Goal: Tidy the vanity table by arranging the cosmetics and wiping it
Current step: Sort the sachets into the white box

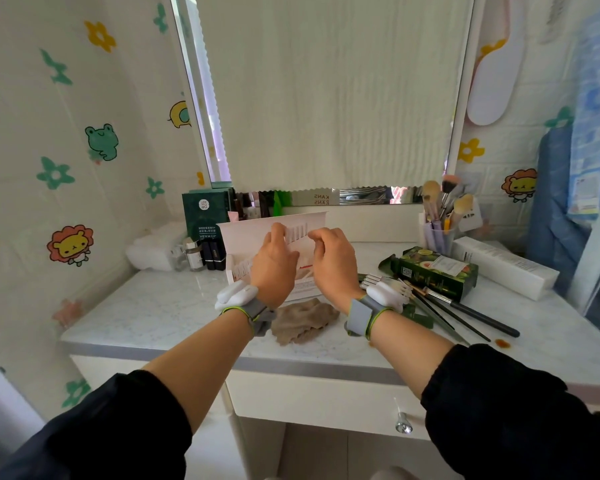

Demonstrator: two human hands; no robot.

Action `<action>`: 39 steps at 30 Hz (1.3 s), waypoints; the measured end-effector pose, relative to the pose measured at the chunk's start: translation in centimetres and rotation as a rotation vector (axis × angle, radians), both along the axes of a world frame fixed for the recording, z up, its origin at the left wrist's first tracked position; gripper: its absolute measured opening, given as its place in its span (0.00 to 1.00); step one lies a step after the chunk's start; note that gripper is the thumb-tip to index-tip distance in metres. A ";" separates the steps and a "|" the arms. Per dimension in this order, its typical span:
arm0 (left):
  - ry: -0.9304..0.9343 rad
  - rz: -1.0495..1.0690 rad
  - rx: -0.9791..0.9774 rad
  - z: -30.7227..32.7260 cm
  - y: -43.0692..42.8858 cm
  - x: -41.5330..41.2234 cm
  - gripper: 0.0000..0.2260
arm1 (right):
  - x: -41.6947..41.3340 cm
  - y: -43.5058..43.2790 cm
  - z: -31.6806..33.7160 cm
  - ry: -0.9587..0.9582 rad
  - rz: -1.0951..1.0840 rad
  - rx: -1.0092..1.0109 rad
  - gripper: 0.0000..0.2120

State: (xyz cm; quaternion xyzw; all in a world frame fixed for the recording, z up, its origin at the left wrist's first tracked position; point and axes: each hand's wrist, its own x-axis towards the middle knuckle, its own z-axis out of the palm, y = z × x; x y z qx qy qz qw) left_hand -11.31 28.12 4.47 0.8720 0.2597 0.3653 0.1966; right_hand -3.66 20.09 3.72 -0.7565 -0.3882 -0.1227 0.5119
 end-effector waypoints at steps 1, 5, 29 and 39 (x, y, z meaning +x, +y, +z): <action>0.000 0.000 -0.018 0.0 0.1 0.0 0.16 | 0.2 -0.1 -0.2 0.005 0.036 -0.022 0.16; 0.034 -0.008 0.054 -0.4 0.6 0.1 0.17 | 0.8 -0.4 -0.7 0.065 0.126 -0.083 0.23; 0.110 0.033 0.162 -0.8 1.1 0.9 0.06 | 1.5 0.6 -1.9 0.138 0.261 -0.148 0.31; 0.133 -0.023 0.213 -0.6 1.8 1.0 0.06 | 1.9 0.7 -2.1 0.097 0.266 -0.140 0.30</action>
